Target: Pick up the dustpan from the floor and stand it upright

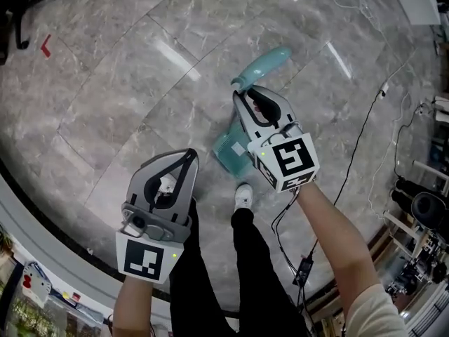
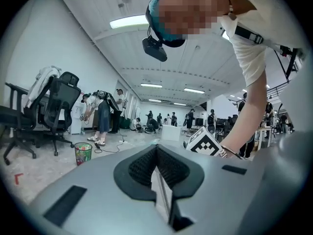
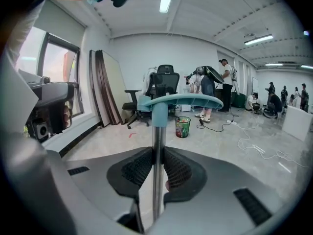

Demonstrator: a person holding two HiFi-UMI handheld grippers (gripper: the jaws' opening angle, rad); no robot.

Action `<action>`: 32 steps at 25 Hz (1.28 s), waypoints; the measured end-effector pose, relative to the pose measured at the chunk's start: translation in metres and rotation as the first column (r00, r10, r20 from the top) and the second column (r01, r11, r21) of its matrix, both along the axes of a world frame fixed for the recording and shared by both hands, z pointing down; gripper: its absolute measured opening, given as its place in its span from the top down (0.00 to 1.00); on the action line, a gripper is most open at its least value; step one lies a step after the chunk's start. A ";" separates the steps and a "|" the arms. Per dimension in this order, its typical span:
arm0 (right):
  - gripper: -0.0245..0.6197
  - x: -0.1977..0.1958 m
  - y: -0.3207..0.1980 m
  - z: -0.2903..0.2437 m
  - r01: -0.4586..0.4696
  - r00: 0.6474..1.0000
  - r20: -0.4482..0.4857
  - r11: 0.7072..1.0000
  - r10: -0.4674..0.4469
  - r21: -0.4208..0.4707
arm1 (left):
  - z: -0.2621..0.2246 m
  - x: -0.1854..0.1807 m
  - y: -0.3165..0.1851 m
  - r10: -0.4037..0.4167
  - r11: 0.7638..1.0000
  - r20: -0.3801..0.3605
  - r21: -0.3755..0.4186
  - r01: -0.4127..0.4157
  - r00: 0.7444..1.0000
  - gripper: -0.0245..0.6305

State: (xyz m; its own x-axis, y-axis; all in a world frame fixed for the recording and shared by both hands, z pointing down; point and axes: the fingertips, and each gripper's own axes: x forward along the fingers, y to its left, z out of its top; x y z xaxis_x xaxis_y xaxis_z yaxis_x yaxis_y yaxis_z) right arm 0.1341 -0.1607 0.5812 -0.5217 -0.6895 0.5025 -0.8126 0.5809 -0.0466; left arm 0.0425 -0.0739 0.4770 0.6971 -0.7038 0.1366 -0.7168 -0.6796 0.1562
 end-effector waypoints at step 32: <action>0.82 0.058 0.152 -0.042 0.174 0.970 0.158 0.981 -0.186 0.082 | -0.039 0.121 0.147 -0.140 0.990 0.084 0.038 0.137 0.987 0.95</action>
State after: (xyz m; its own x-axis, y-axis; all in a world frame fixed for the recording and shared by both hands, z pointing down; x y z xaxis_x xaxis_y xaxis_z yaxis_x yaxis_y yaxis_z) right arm 0.1918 -0.0091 0.5389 -0.7119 -0.6058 0.3554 -0.6788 0.7233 -0.1269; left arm 0.1640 0.0733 0.4379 0.5794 -0.7977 0.1674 -0.8140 -0.5767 0.0693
